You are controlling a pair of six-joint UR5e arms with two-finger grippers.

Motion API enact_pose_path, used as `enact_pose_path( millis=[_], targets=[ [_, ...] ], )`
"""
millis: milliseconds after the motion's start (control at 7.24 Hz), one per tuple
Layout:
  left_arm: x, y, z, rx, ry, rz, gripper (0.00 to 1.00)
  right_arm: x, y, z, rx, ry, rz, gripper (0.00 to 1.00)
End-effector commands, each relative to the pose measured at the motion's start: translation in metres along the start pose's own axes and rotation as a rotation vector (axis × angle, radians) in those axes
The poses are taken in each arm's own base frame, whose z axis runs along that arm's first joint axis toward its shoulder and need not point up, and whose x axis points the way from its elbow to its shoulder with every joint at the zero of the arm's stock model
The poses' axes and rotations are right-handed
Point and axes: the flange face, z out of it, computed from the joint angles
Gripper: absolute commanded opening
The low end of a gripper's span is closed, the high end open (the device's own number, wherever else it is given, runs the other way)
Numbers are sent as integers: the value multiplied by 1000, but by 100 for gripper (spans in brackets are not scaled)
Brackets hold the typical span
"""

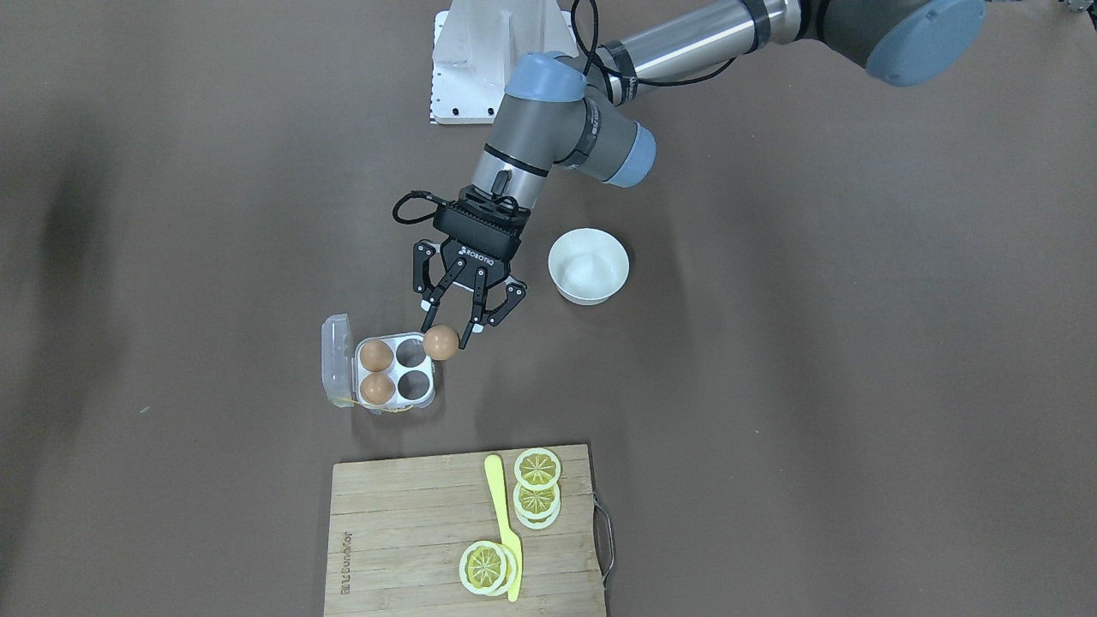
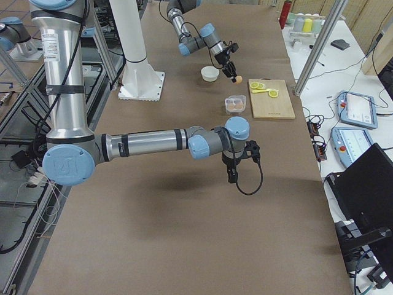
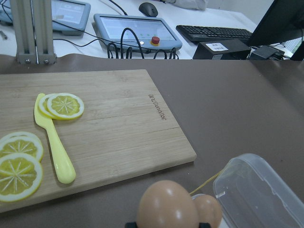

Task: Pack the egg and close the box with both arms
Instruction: 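Lift the egg with the left gripper and carry it to the egg box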

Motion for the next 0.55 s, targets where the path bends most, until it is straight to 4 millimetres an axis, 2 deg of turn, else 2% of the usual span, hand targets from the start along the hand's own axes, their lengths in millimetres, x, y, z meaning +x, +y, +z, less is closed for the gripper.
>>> enact_pose_path(
  millis=[0,276,415],
  targets=[
    [38,43,-7,43,-24,143,0,5,1,5,-12,-1,11,100],
    [46,51,-7,45,-33,149,0,8,4,10,-28,-20,24,100],
    [57,44,-5,41,-25,160,0,9,4,11,-29,-21,25,100]
  ],
)
